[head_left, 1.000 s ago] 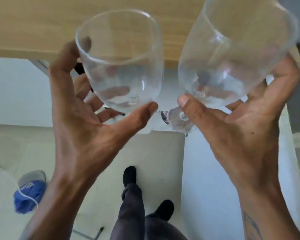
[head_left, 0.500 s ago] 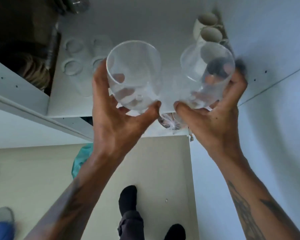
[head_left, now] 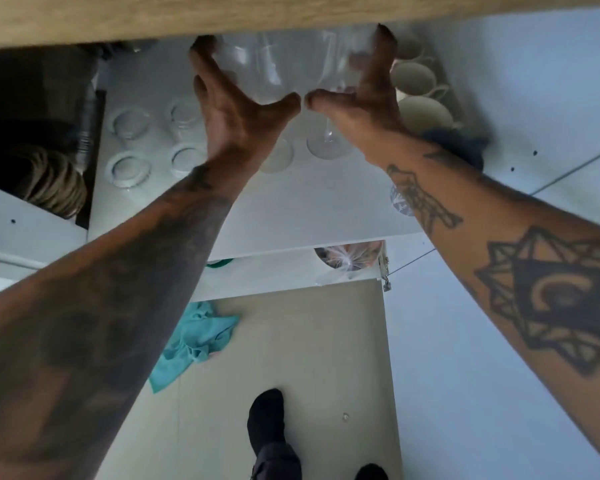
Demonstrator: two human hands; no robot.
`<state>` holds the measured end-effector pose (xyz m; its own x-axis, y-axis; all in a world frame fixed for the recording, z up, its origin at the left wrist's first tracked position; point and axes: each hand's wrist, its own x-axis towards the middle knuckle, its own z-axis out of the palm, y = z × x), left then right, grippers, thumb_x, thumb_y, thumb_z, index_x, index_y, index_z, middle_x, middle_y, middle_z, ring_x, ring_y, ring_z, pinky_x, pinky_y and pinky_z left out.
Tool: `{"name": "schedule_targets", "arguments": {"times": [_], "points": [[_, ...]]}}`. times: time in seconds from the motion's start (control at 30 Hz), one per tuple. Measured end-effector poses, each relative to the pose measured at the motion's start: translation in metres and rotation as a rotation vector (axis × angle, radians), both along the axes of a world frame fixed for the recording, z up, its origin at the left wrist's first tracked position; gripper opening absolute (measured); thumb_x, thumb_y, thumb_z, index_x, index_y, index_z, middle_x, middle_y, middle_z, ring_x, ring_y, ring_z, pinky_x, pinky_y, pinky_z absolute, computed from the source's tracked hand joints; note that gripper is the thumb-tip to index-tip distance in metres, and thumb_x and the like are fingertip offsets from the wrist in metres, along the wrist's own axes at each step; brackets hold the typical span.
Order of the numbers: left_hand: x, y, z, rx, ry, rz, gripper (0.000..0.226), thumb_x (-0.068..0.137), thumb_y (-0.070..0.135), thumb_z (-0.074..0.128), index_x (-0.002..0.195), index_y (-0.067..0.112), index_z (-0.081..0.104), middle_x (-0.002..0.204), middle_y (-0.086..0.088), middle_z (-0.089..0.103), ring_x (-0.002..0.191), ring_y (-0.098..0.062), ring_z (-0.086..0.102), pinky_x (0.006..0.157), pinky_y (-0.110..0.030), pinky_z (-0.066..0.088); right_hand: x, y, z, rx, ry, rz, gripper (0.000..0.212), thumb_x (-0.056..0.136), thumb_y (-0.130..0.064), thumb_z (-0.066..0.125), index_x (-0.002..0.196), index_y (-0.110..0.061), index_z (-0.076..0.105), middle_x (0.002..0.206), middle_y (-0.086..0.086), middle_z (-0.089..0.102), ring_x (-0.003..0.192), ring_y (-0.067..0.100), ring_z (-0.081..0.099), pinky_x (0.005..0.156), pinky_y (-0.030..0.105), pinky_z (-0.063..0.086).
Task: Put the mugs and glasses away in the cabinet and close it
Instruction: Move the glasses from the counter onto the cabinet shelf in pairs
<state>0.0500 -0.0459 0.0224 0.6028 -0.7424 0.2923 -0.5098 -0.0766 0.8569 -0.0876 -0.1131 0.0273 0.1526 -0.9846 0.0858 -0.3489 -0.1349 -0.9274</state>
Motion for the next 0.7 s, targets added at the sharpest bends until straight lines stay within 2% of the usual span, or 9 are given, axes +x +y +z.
{"name": "schedule_targets", "arguments": {"times": [0.07, 0.17, 0.3, 0.37, 0.4, 0.47, 0.57, 0.63, 0.7], "points": [[0.004, -0.009, 0.0, 0.024, 0.026, 0.005, 0.105, 0.066, 0.035, 0.084, 0.148, 0.003, 0.027, 0.151, -0.009, 0.037, 0.127, -0.024, 0.051, 0.089, -0.012, 0.046, 0.004, -0.008, 0.0, 0.025, 0.021, -0.017, 0.108, 0.066, -0.022, 0.084, 0.15, -0.015, 0.016, 0.144, 0.009, 0.046, 0.13, 0.023, 0.05, 0.105, 0.036, 0.049], [0.009, -0.014, -0.002, 0.086, 0.033, -0.011, 0.113, 0.068, 0.033, 0.085, 0.153, 0.002, 0.018, 0.153, -0.012, 0.034, 0.135, -0.028, 0.046, 0.103, -0.025, 0.046, 0.003, -0.013, 0.002, 0.033, 0.078, -0.017, 0.11, 0.064, -0.03, 0.085, 0.15, -0.018, 0.017, 0.149, 0.006, 0.044, 0.132, 0.021, 0.049, 0.105, 0.034, 0.048], [0.009, 0.008, -0.006, 0.186, 0.031, 0.02, 0.123, 0.068, 0.034, 0.088, 0.158, 0.001, 0.011, 0.155, -0.018, 0.03, 0.14, -0.034, 0.039, 0.099, -0.02, 0.035, -0.005, -0.003, 0.006, 0.072, 0.165, -0.027, 0.114, 0.063, -0.038, 0.087, 0.15, -0.018, 0.017, 0.15, 0.003, 0.043, 0.134, 0.023, 0.047, 0.108, 0.035, 0.045], [0.005, 0.029, -0.003, 0.204, 0.053, 0.011, 0.121, 0.068, 0.031, 0.09, 0.157, 0.001, 0.013, 0.154, -0.021, 0.029, 0.141, -0.037, 0.039, 0.112, -0.035, 0.042, -0.014, 0.013, 0.01, 0.088, 0.168, -0.05, 0.103, 0.067, -0.037, 0.088, 0.147, -0.014, 0.027, 0.142, 0.001, 0.047, 0.13, 0.022, 0.051, 0.105, 0.031, 0.045], [0.001, 0.042, -0.001, 0.208, 0.068, -0.001, 0.119, 0.069, 0.029, 0.09, 0.157, 0.002, 0.014, 0.153, -0.022, 0.03, 0.139, -0.039, 0.042, 0.111, -0.044, 0.046, -0.019, 0.023, 0.013, 0.11, 0.146, -0.047, 0.096, 0.069, -0.034, 0.088, 0.144, -0.011, 0.032, 0.14, 0.002, 0.048, 0.129, 0.022, 0.053, 0.106, 0.032, 0.045], [-0.009, 0.072, 0.01, 0.207, 0.112, -0.024, 0.11, 0.071, 0.026, 0.09, 0.155, 0.006, 0.021, 0.15, -0.02, 0.034, 0.133, -0.04, 0.049, 0.104, -0.05, 0.052, -0.029, 0.052, 0.026, 0.19, 0.089, -0.017, 0.088, 0.072, -0.032, 0.087, 0.14, -0.007, 0.036, 0.142, 0.008, 0.048, 0.129, 0.024, 0.053, 0.107, 0.036, 0.046], [-0.033, 0.129, 0.039, 0.224, 0.178, -0.065, 0.102, 0.075, 0.024, 0.088, 0.155, 0.011, 0.025, 0.148, -0.014, 0.036, 0.125, -0.033, 0.055, 0.096, -0.043, 0.057, -0.042, 0.11, 0.06, 0.312, 0.019, 0.014, 0.088, 0.076, -0.03, 0.085, 0.141, -0.008, 0.031, 0.148, 0.01, 0.042, 0.13, 0.023, 0.053, 0.101, 0.032, 0.049], [-0.049, 0.173, 0.068, 0.212, 0.22, -0.1, 0.097, 0.077, 0.025, 0.087, 0.154, 0.021, 0.029, 0.147, -0.007, 0.038, 0.122, -0.023, 0.058, 0.092, -0.035, 0.056, -0.053, 0.158, 0.09, 0.327, -0.046, 0.033, 0.092, 0.078, -0.022, 0.084, 0.147, -0.017, 0.023, 0.155, 0.005, 0.034, 0.132, 0.023, 0.051, 0.106, 0.036, 0.049], [-0.063, 0.214, 0.097, 0.191, 0.206, -0.122, 0.088, 0.074, 0.023, 0.089, 0.144, 0.036, 0.038, 0.141, 0.002, 0.045, 0.116, -0.014, 0.062, 0.088, -0.028, 0.058, -0.065, 0.202, 0.121, 0.333, -0.084, 0.077, 0.099, 0.078, -0.019, 0.084, 0.151, -0.029, 0.018, 0.157, 0.0, 0.031, 0.132, 0.021, 0.051, 0.108, 0.035, 0.048]]}}
